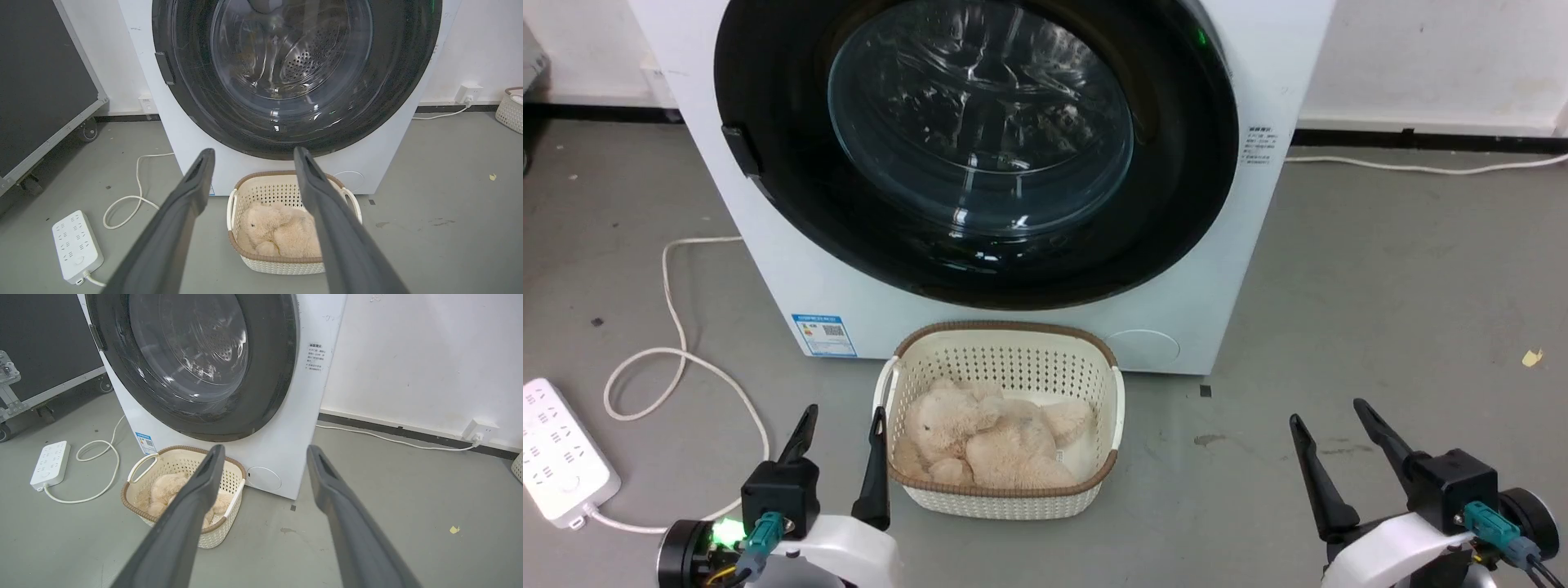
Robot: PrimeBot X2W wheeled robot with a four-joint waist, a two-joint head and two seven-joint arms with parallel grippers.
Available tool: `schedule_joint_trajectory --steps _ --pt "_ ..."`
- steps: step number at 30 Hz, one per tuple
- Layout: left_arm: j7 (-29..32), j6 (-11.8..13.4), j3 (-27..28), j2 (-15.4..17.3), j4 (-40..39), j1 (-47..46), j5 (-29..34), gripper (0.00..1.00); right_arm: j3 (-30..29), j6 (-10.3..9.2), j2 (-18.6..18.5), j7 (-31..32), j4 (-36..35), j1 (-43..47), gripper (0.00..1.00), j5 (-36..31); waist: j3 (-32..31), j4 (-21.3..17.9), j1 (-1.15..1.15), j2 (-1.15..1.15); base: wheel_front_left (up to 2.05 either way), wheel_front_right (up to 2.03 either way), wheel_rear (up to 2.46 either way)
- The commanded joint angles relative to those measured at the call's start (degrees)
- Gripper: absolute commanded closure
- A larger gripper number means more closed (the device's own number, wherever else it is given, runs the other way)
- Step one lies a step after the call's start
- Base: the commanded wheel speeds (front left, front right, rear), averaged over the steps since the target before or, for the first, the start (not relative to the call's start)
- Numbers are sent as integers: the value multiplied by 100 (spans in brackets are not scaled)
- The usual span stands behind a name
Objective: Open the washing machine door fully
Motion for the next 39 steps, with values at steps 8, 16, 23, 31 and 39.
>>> schedule_joint_trajectory --steps 8,16,23,31,39 --pt "-158 80 -93 -1 -97 -157 -48 0 7 -1 -102 -82 -16 -415 0 158 234 36 -1 0 0 0 0" --pt "-253 118 -152 -1 -156 -256 -68 0 26 -1 -268 -52 2 -879 0 359 441 69 -1 0 0 0 0" --pt "-325 144 -170 -1 -188 -313 -83 0 24 -2 -394 -1 55 -1252 0 608 572 91 -1 0 0 0 0" --pt "-421 185 -213 -1 -216 -368 -111 0 -99 -2 -448 101 238 -1734 50 1099 685 136 -1 0 0 0 0" --pt "-517 220 -260 -1 -274 -434 -120 0 -346 -2 -419 314 538 -2279 100 1754 843 175 -1 0 0 0 0"
